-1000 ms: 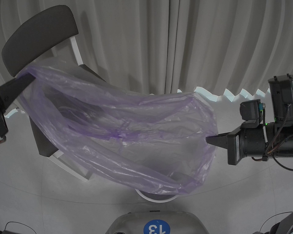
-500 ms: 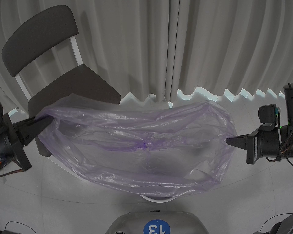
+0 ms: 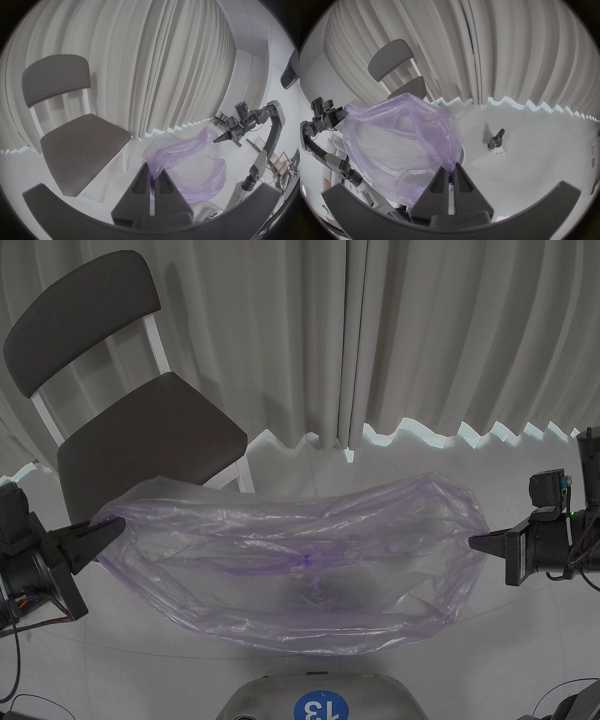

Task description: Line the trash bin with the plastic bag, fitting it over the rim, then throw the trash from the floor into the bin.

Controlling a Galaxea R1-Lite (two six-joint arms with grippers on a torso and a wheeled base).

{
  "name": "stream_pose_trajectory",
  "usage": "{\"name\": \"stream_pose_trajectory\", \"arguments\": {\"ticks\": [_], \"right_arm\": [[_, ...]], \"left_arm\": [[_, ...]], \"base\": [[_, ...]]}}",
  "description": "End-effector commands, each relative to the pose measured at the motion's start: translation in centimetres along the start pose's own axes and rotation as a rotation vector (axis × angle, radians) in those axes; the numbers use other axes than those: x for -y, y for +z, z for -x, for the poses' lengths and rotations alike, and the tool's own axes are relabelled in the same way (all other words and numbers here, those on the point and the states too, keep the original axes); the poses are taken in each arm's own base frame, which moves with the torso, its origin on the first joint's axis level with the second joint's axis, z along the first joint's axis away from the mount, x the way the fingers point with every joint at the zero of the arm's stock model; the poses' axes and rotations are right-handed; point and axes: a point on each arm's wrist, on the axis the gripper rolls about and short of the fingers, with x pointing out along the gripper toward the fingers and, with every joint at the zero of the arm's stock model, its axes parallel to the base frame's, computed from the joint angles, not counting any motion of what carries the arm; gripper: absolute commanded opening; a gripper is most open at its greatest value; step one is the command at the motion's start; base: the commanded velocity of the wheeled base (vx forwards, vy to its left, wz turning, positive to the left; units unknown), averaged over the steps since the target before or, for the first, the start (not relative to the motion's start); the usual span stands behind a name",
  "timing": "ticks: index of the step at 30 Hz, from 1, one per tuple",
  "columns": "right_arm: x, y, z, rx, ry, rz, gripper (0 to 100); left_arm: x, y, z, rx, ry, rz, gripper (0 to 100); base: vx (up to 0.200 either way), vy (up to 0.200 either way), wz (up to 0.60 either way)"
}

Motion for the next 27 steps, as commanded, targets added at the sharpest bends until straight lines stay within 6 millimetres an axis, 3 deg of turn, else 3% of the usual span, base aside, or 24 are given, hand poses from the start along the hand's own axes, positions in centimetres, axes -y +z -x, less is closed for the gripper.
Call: {"name": "stream_pose_trajectory", "arguments": {"ticks": [1,7,9,18,27], "right_arm": [[0.5,-0.2,-0.5,-0.015,-0.017,-0.015,0],[1.3,0.4,-1.2,-0.010,0.015,-0.047,0],[1.4,0.5,-1.5,-0.005,0.012,-0.049,0],[1.5,0.5,-1.4,-0.002,0.011,-0.050,0],[2.2,0.8,-2.2,-0.013,0.008,-0.072,0]], "left_arm": [[0.3,-0.6,-2.2,-0.057,-0.018,0.013,0],[0.8,0.0,-4.9,0.012,-0.047,0.028,0],[0.8,0.0,-5.2,0.005,-0.051,0.028,0],[0.9,-0.3,-6.2,-0.016,-0.054,0.054,0],[1.0,-0.5,-8.1,0.002,-0.059,0.060,0]], "base": [[0.000,0.000,0.00],[0.000,0.000,0.00],[0.000,0.000,0.00],[-0.200,0.000,0.00],[0.000,0.000,0.00]]}}
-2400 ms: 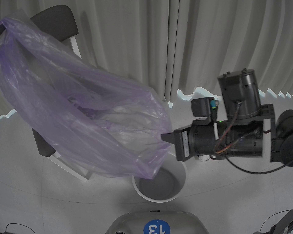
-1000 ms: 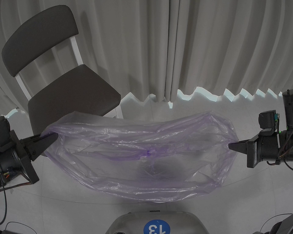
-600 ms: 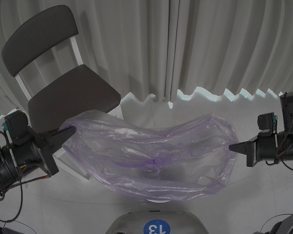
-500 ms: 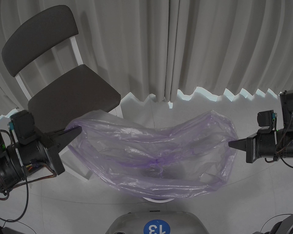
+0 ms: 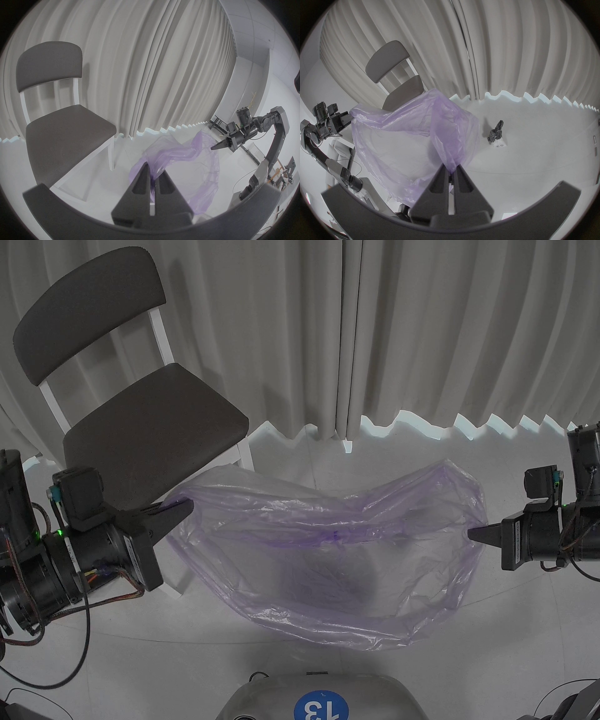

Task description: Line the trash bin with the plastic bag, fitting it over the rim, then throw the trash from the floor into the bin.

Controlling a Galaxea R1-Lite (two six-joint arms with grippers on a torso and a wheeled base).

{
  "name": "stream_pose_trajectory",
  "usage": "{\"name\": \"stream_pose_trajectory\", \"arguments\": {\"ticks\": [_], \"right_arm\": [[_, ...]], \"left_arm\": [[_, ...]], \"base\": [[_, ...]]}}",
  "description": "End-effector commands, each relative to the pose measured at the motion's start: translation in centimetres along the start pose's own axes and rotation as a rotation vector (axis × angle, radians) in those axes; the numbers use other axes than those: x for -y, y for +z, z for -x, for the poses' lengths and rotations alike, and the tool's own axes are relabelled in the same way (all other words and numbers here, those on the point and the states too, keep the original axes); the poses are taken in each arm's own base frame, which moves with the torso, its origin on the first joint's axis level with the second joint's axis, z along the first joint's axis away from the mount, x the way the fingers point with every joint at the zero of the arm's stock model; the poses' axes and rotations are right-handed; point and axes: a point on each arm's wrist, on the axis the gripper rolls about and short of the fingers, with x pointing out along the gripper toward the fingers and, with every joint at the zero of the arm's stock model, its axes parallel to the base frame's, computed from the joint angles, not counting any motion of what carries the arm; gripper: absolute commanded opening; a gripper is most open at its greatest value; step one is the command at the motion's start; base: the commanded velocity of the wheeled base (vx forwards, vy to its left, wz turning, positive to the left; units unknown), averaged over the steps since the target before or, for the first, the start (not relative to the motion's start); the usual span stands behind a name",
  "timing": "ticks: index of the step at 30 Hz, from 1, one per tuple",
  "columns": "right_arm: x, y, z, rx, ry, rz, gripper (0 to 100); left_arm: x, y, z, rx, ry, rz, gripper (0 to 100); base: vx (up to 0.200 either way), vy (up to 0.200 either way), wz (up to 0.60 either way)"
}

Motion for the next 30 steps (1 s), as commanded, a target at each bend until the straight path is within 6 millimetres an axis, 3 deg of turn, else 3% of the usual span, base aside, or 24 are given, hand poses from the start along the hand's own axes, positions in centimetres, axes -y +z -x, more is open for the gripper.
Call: {"name": "stream_pose_trajectory", "arguments": {"ticks": [1,6,12,30], "right_arm": [[0.6,0.4,-1.1,-0.021,0.010,-0.022,0],[1.3,1.1,-2.9,-0.028,0.022,-0.043,0],[1.5,1.5,-4.8,-0.034,0.049,-0.066,0],[1.0,-0.2,-10.1,-0.158,0.112,-0.086,0]], "left_arm": [[-0.2,-1.0,-2.3,-0.049,0.008,0.002,0],[-0.5,-2.0,-4.7,-0.076,0.016,0.022,0],[-0.6,-2.6,-5.8,-0.098,0.017,0.023,0],[-0.8,-4.3,-6.6,-0.167,0.031,0.086,0]], "base": [[0.000,0.000,0.00],[0.000,0.000,0.00],[0.000,0.000,0.00],[0.000,0.000,0.00]]}}
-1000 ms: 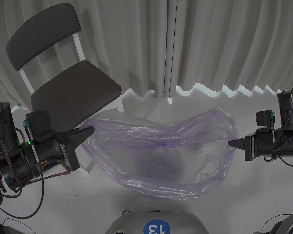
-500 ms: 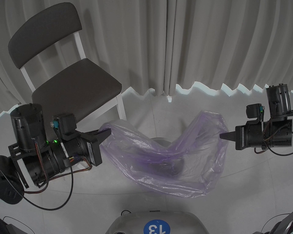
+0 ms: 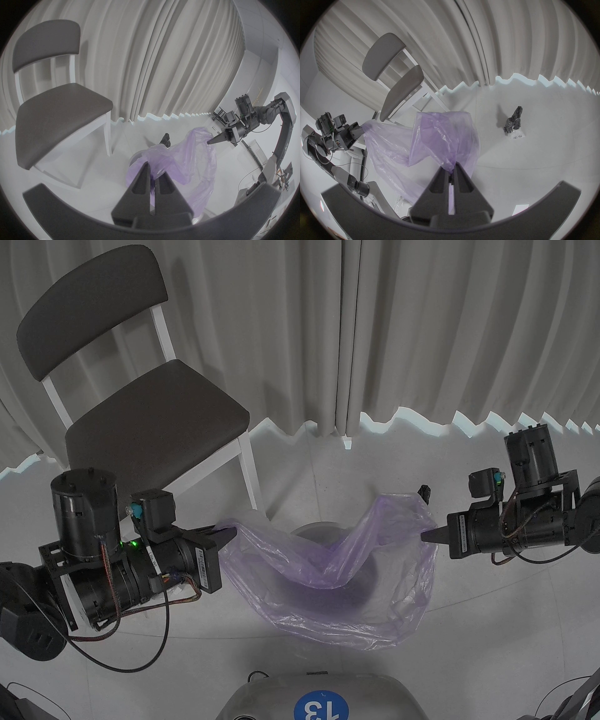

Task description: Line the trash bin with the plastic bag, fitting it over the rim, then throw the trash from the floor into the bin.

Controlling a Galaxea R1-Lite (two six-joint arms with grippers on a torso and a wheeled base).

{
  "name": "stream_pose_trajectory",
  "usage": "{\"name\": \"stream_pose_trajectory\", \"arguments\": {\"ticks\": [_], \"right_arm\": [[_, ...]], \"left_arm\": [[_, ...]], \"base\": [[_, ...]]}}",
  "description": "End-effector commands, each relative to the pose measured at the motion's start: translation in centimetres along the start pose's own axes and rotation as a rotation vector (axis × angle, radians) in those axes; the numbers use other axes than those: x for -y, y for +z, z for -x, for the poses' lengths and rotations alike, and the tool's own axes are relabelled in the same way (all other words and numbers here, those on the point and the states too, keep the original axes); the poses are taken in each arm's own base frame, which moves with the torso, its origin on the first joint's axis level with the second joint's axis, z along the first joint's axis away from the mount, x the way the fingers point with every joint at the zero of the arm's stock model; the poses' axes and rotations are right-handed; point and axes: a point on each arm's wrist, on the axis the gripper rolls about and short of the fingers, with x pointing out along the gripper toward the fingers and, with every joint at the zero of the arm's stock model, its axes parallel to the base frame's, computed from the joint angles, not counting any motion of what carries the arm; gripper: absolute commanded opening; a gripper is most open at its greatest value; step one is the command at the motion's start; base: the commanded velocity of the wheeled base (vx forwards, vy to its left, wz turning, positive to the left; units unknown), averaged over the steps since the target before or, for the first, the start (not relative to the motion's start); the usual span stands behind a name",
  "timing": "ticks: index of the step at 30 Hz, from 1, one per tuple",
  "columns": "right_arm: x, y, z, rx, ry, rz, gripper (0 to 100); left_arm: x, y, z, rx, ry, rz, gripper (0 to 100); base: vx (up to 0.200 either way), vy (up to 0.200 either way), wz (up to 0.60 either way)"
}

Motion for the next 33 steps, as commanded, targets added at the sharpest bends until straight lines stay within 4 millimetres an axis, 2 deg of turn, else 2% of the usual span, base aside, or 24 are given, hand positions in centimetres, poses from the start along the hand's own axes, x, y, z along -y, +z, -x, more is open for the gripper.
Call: {"name": "stream_pose_trajectory", "arguments": {"ticks": [1,7,11,14,15,20,21,22,27,33], "right_arm": [[0.4,-0.8,-2.0,-0.054,-0.005,-0.010,0],[1.1,-1.6,-4.3,-0.101,0.035,-0.045,0],[2.8,-1.8,-5.3,-0.102,0.024,-0.079,0],[4.2,-1.9,-5.4,-0.095,0.031,-0.107,0],[5.4,-2.1,-5.3,-0.090,0.038,-0.132,0],[8.3,-2.8,-5.5,-0.087,0.034,-0.194,0],[8.3,-2.8,-5.5,-0.087,0.034,-0.194,0],[9.2,-3.1,-5.6,-0.081,0.029,-0.210,0],[10.3,-3.7,-5.2,-0.051,0.040,-0.227,0],[10.6,-4.2,-5.5,-0.041,0.053,-0.236,0]], "left_arm": [[-0.1,-0.5,-0.5,-0.025,0.006,0.023,0],[-0.2,-0.5,-1.5,-0.037,0.010,0.033,0],[-0.2,-0.4,-2.8,-0.023,-0.002,0.046,0],[0.0,-0.4,-3.5,0.000,-0.012,0.055,0],[0.0,-0.4,-4.3,0.007,-0.016,0.054,0],[0.1,-0.2,-6.7,0.011,-0.034,0.055,0],[0.1,-0.2,-6.7,0.011,-0.034,0.055,0],[0.2,0.0,-7.7,0.015,-0.047,0.058,0],[1.4,0.4,-9.4,0.021,-0.086,0.088,0],[0.9,-1.5,-10.2,-0.040,-0.072,0.093,0]], "base": [[0.000,0.000,0.00],[0.000,0.000,0.00],[0.000,0.000,0.00],[0.000,0.000,0.00],[0.000,0.000,0.00],[0.000,0.000,0.00],[0.000,0.000,0.00],[0.000,0.000,0.00],[0.000,0.000,0.00],[0.000,0.000,0.00]]}}
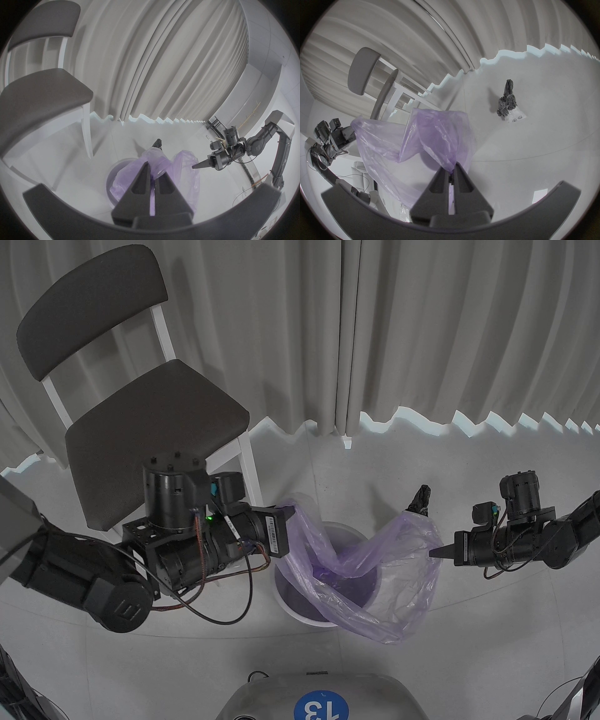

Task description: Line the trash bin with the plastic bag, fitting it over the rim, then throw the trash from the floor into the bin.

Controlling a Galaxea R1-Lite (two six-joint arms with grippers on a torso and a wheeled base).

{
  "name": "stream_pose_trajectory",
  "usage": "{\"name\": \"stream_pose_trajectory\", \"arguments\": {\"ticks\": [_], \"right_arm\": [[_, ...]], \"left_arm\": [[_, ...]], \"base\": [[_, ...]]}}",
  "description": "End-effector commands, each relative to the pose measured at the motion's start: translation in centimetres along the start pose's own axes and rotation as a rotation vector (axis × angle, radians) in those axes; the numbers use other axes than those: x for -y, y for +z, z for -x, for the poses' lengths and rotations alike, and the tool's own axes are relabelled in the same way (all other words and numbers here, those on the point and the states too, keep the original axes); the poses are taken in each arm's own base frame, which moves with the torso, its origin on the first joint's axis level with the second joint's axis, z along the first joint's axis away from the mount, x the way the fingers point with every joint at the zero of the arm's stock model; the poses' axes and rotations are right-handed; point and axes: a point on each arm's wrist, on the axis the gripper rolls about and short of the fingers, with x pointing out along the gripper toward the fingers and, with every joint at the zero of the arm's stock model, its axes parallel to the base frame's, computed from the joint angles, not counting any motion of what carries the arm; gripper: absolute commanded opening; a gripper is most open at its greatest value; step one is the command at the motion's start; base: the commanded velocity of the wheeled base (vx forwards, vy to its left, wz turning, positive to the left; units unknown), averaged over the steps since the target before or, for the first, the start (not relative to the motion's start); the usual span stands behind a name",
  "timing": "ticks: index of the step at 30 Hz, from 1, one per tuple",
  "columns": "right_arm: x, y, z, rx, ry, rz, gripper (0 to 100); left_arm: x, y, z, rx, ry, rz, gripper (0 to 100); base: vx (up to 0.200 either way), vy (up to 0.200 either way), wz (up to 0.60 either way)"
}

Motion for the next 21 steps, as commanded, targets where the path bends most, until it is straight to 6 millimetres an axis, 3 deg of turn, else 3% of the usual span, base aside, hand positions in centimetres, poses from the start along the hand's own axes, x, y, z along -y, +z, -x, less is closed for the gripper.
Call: {"name": "stream_pose_trajectory", "arguments": {"ticks": [1,6,12,21], "right_arm": [[0.6,-0.5,-0.3,-0.018,-0.008,-0.018,0],[0.0,-0.5,-0.3,-0.016,0.003,-0.009,0],[-2.6,0.1,-1.1,0.010,0.055,-0.005,0],[-4.5,1.5,-2.8,0.018,0.105,0.046,0]], "left_arm": [[-0.7,-1.8,-0.9,-0.061,0.017,0.009,0],[-2.3,-2.7,-0.7,-0.078,0.051,0.050,0],[-5.6,-4.9,-2.1,-0.045,0.020,0.115,0],[-6.3,-5.3,-1.6,-0.014,0.031,0.115,0]], "base": [[0.000,0.000,0.00],[0.000,0.000,0.00],[0.000,0.000,0.00],[0.000,0.000,0.00]]}}
